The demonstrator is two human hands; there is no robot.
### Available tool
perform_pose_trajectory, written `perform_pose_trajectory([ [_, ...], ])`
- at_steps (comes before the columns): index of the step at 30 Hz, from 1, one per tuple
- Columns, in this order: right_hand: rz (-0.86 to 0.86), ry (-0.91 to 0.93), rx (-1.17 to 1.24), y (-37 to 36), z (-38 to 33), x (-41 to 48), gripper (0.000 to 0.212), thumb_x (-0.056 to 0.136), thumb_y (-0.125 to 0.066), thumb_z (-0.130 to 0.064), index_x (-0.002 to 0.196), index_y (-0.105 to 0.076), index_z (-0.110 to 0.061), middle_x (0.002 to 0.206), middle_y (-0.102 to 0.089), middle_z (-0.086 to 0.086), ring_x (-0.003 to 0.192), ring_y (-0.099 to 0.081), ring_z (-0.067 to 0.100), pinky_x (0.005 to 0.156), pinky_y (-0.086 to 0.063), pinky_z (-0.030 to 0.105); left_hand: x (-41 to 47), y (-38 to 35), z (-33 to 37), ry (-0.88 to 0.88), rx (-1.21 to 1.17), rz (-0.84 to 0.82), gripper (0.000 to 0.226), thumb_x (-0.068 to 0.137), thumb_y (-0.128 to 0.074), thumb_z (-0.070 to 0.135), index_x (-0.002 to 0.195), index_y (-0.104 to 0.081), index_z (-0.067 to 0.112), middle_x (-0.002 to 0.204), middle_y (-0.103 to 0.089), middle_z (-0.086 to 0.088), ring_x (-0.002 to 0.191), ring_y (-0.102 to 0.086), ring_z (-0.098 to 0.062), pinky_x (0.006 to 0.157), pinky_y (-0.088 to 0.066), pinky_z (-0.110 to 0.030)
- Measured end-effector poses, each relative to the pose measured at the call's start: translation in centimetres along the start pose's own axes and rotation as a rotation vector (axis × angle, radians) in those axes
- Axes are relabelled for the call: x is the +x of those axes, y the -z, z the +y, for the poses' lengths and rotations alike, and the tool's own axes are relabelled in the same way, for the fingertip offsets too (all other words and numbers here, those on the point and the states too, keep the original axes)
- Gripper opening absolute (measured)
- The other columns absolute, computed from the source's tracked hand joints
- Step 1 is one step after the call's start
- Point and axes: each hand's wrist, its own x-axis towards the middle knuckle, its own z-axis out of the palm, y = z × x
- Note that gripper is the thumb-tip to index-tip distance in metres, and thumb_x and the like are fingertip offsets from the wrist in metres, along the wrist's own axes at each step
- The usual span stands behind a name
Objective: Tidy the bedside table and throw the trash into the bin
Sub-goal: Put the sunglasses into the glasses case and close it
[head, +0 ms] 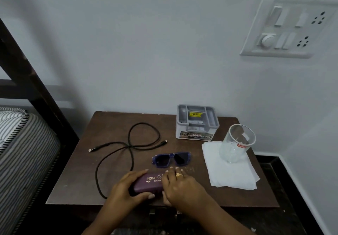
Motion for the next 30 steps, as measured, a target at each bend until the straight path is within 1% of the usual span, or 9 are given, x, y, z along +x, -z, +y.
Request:
perform_pose_trajectory([
  [2,0.003,-0.041,0.188,1.1,0.7,-0.4,0.043,0.071,-0.046,-0.047,0.094,-0.068,-0.018,0.09,-0.072,0.003,0.073,-0.068,0.014,0.056,-0.053,0.019,0.0,0.3,0.2,0.015,-0.008,-0.023,0.07,0.04,-0.079,0.065,0.106,-0.056,0.055,0.112,-0.053,0.024,0.107,-0.052,0.005,0.084,-0.043,-0.004],
  [5,0.023,-0.147,0.587,1.7,2.1,-1.8,0.046,0.083,-0.053,-0.047,0.126,-0.051,-0.03,0.127,-0.048,-0.023,0.114,-0.048,-0.004,0.094,-0.036,0.007,-0.2,1.1,0.1,0.009,-0.01,-0.024,0.07,0.049,-0.088,0.032,0.104,-0.053,0.058,0.115,-0.05,0.024,0.109,-0.049,0.01,0.085,-0.039,-0.001],
  [8,0.0,-0.211,0.887,0.5,2.0,-2.4,0.054,0.083,-0.061,-0.043,0.134,-0.044,-0.037,0.133,-0.027,-0.039,0.127,-0.025,-0.019,0.107,-0.019,0.004,-0.8,1.8,-0.4,0.04,-0.017,0.004,0.085,0.053,-0.089,0.018,0.113,-0.039,0.052,0.119,-0.045,0.025,0.108,-0.046,0.016,0.085,-0.034,0.003],
  [11,0.04,-0.269,1.0,-0.2,0.7,-1.0,0.053,0.078,-0.055,-0.055,0.129,-0.049,-0.039,0.13,-0.034,-0.037,0.125,-0.028,-0.02,0.104,-0.022,0.002,-1.2,2.8,-1.5,0.062,-0.015,0.1,0.097,0.049,-0.09,0.013,0.119,-0.035,0.051,0.122,-0.05,0.014,0.11,-0.049,0.004,0.083,-0.035,0.004],
  [14,0.098,-0.328,1.066,-0.1,-0.7,1.4,0.038,0.085,-0.058,-0.046,0.122,-0.053,-0.036,0.124,-0.049,-0.026,0.117,-0.043,-0.011,0.098,-0.035,0.01,-1.7,4.3,-2.7,0.085,-0.024,0.192,0.104,0.046,-0.091,0.012,0.13,-0.036,0.043,0.126,-0.05,0.007,0.113,-0.051,-0.003,0.084,-0.034,0.005],
  [18,0.185,-0.546,1.232,0.3,-2.5,5.3,0.015,0.092,-0.051,-0.038,0.1,-0.056,-0.026,0.095,-0.066,-0.008,0.088,-0.061,0.0,0.073,-0.048,0.019,-2.3,5.9,-3.4,0.055,-0.081,0.26,0.109,0.049,-0.088,0.0,0.132,-0.03,0.042,0.126,-0.039,0.03,0.112,-0.052,0.009,0.085,-0.036,0.004],
  [21,0.282,-0.664,1.154,-0.4,-3.7,7.4,0.016,0.093,-0.053,-0.028,0.085,-0.052,-0.014,0.066,-0.058,-0.005,0.06,-0.054,0.006,0.053,-0.038,0.017,-2.5,6.5,-4.2,0.07,-0.093,0.288,0.115,0.049,-0.087,-0.003,0.139,-0.026,0.034,0.118,-0.038,0.051,0.109,-0.047,0.022,0.084,-0.037,0.003],
  [25,0.283,-0.713,0.99,-1.2,-4.5,8.8,0.018,0.092,-0.052,-0.018,0.077,-0.044,-0.013,0.057,-0.047,-0.003,0.048,-0.041,0.008,0.044,-0.03,0.019,-2.6,7.0,-4.5,0.081,-0.008,0.264,0.109,0.048,-0.088,0.029,0.137,-0.028,0.048,0.144,-0.037,0.022,0.131,-0.036,0.009,0.106,-0.03,-0.009],
  [30,0.285,-0.684,0.81,-1.6,-5.3,8.8,0.013,0.095,-0.047,-0.016,0.085,-0.054,-0.012,0.081,-0.06,0.004,0.069,-0.053,0.013,0.053,-0.035,0.019,-1.9,7.1,-4.3,0.148,0.055,0.242,0.111,0.052,-0.089,0.017,0.144,-0.029,0.025,0.148,-0.037,0.006,0.134,-0.035,-0.006,0.105,-0.025,-0.014],
])
